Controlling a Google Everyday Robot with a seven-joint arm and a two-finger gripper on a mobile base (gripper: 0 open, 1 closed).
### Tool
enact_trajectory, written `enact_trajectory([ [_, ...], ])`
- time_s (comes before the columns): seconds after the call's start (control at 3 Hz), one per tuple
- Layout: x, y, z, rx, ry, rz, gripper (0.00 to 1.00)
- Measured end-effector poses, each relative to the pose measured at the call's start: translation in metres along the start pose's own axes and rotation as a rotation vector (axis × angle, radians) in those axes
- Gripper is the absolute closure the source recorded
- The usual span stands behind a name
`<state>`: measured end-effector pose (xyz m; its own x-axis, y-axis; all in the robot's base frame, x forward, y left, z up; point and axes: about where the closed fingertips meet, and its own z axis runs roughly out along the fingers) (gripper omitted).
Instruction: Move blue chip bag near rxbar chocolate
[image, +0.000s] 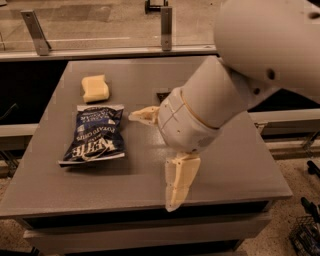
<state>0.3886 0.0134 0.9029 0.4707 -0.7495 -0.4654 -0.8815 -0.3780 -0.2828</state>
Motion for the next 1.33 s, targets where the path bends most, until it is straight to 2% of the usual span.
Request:
enact_trajectory([
  [0.33, 0.002, 0.001, 0.005, 0.092, -0.08, -0.013, 0.0],
  [0.67, 0.0, -0.002, 0.012, 0.159, -0.12, -0.022, 0.0],
  [1.0, -0.012, -0.01, 0.021, 0.188, -0.049, -0.057, 0.0],
  [1.33, -0.011, -0.009, 0.023, 0.179, -0.066, -0.058, 0.0],
])
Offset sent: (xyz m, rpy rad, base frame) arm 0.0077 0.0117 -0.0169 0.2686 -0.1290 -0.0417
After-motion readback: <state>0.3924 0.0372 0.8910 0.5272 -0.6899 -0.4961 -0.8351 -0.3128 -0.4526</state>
